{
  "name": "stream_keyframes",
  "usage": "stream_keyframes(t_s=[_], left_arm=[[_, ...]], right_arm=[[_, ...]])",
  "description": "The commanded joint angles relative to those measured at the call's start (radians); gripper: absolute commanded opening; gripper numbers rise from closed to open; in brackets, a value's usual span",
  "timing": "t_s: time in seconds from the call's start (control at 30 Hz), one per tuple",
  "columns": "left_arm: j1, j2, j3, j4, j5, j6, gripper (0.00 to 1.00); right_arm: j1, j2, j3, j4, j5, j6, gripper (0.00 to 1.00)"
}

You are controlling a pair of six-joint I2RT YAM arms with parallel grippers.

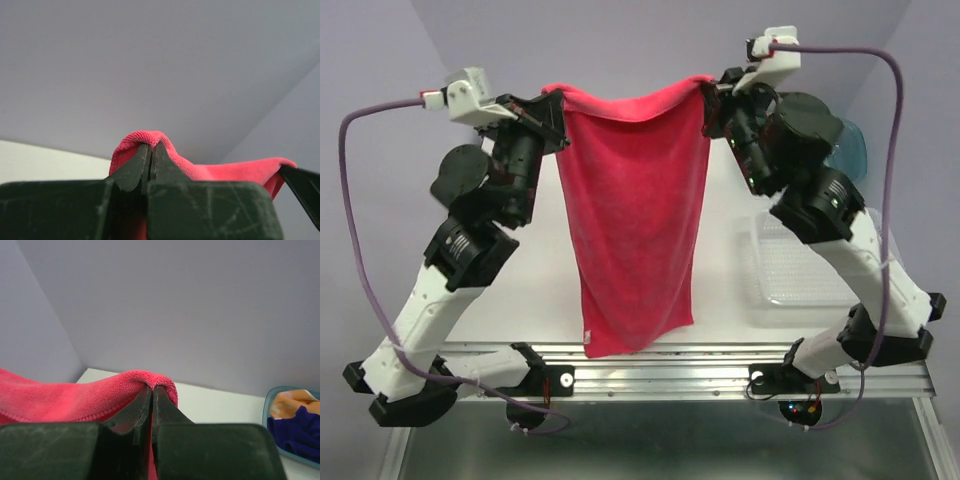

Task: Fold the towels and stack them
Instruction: Flatten out the crumpled towel

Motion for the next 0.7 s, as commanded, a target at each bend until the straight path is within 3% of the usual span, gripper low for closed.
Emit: stream_keyframes(t_s=[0.0,0.17,0.27,0.5,0.67], left_arm=[[0.194,0.107,0.099,-0.005,0.108,-0.013,0.0],[0.317,0.228,0.248,-0.012,0.284,-0.004,0.0],[0.337,0.26,0.306,-0.032,0.32,-0.021,0.0],[0.34,0.156,0.216,0.01,0.372,-0.07,0.0],[0.34,0.011,0.054,0.047,0.407,-0.111,0.0]], right_arm=[[-0.246,0.133,0.109,-0.006,-0.15,0.034,0.01],[-0.328,0.303,0.326,-0.006,-0.235,0.008,0.01],[-0.331,0.316,0.373,0.008,-0.244,-0.004,0.01],[-0.331,0.17,0.232,0.011,-0.295,-0.003,0.01],[-0.33,0.019,0.091,-0.029,-0.463,0.097,0.01]])
